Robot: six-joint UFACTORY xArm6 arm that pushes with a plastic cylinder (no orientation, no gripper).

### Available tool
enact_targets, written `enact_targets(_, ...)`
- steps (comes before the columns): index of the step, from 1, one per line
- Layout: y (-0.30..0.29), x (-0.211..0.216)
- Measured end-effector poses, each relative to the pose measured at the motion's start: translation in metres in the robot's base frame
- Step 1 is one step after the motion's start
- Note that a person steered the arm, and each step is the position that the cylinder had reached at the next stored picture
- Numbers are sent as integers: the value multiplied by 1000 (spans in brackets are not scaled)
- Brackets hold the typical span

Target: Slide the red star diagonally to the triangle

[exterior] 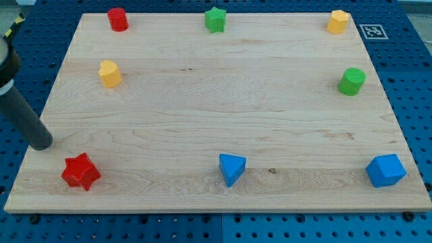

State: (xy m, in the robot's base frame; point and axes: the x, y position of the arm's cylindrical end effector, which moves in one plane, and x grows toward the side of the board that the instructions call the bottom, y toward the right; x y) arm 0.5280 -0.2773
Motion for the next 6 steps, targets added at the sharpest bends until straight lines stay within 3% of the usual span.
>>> enact_targets(1,10,42)
enact_targets(3,27,64)
enact_targets(5,91,62)
enact_targets(6,93,48)
